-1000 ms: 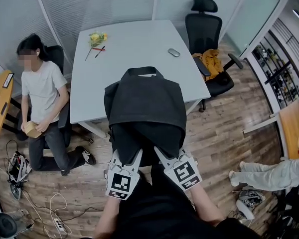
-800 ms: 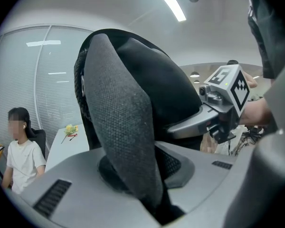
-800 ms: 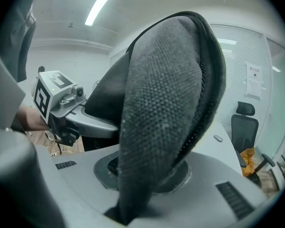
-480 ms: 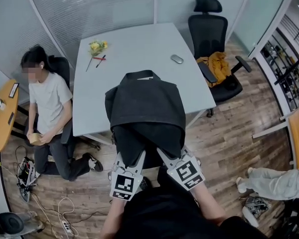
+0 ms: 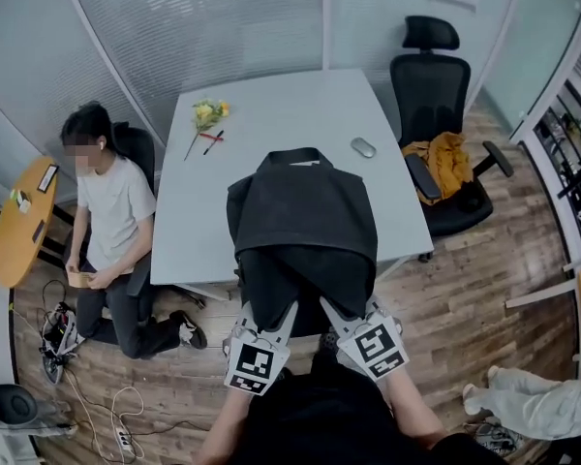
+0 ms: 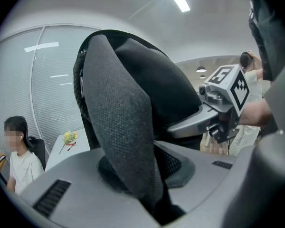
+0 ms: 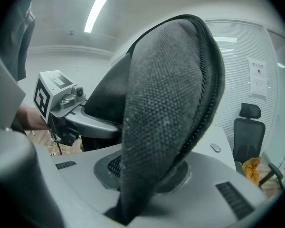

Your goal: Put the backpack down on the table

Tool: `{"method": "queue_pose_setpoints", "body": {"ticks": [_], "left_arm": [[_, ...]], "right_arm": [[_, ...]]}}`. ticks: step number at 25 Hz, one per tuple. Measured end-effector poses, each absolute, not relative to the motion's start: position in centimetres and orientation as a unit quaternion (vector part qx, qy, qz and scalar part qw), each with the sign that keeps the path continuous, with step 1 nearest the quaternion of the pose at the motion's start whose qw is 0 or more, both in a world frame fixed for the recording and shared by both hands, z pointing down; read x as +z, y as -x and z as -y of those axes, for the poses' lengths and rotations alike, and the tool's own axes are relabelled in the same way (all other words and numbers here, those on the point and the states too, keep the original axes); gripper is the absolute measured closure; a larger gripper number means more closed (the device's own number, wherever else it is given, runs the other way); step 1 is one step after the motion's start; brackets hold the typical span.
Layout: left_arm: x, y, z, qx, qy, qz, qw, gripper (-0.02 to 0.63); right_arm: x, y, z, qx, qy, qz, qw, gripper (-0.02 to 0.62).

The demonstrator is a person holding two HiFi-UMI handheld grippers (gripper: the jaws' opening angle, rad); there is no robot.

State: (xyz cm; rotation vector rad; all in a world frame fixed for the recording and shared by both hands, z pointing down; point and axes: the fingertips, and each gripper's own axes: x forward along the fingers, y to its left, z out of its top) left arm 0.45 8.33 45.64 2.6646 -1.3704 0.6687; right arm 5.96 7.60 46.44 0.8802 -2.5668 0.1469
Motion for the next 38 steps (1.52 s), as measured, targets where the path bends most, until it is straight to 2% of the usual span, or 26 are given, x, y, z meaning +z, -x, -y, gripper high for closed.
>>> {"method": "queue_pose_setpoints", "body": {"ticks": [12, 24, 38], "left_arm": [[46.0, -2.6, -4.2, 0.237, -0.844, 0.478, 0.053, 0.526], [46.9, 0.8, -0.7, 0.233, -0.837, 0.49, 0.068, 0.526], [44.7, 5.4, 10.7, 0.191, -0.876, 0.44, 0.041, 0.526]], "right_arm": [[46.9, -7.9, -3.0, 0.057, -0.282, 0.935, 0.206, 0.525], [47.7, -4.6, 0.5, 0.062, -0.266, 0.936, 0.222, 0.525], [45.1, -0.3, 11.1, 0.037, -0.331, 0.911, 0.243, 0.526]]}}
